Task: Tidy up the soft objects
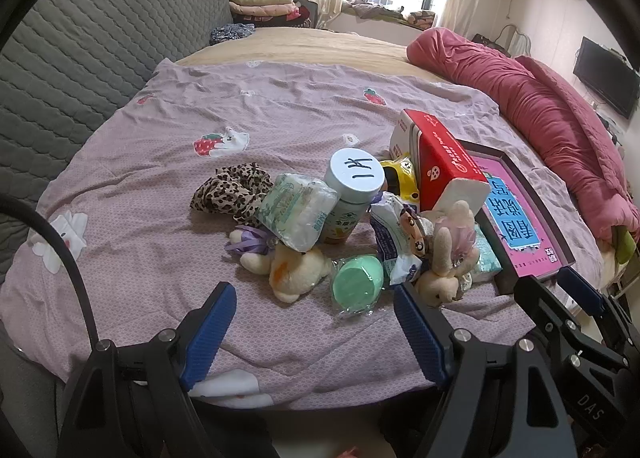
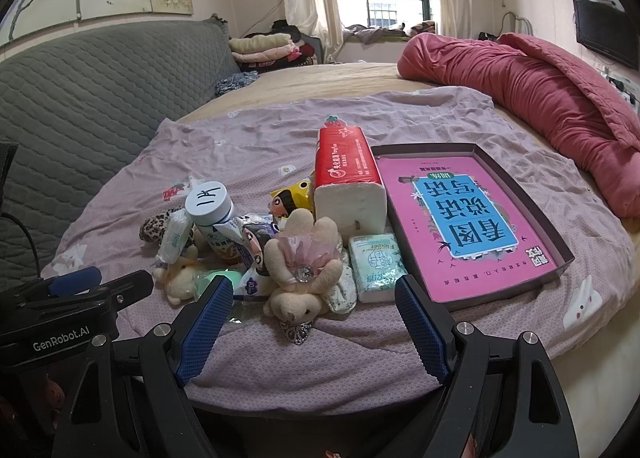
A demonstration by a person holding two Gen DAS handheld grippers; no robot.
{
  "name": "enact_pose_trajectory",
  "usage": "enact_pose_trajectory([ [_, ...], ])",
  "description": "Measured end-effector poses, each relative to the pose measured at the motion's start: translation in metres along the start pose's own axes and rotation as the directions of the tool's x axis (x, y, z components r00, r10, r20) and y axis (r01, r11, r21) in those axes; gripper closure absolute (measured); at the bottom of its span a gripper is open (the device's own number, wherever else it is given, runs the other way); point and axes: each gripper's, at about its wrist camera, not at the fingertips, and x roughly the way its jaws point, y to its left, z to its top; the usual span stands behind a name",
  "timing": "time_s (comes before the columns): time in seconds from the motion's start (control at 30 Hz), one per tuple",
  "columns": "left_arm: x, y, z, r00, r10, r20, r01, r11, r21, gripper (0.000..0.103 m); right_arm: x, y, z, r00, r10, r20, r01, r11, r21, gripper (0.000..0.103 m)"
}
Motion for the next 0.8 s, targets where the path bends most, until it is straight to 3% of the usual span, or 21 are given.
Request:
enact_pose_trajectory([
  [0.57, 0.000, 0.007, 0.003, 1.000, -0.012, 0.022, 0.012, 1.000, -0.011, 0.022, 0.001, 0.000, -0.001, 1.000, 0.004, -0.002, -0.004, 1.000, -0.001, 0.019],
  [0.8, 0.018, 0.021, 0.015, 1.000, 0.002, 0.023, -0.002, 1.000, -0.022, 0.022, 0.012, -0.001, -0.002, 0.999, 0.020, -0.026, -0.020, 1.000, 0.005, 0.019],
])
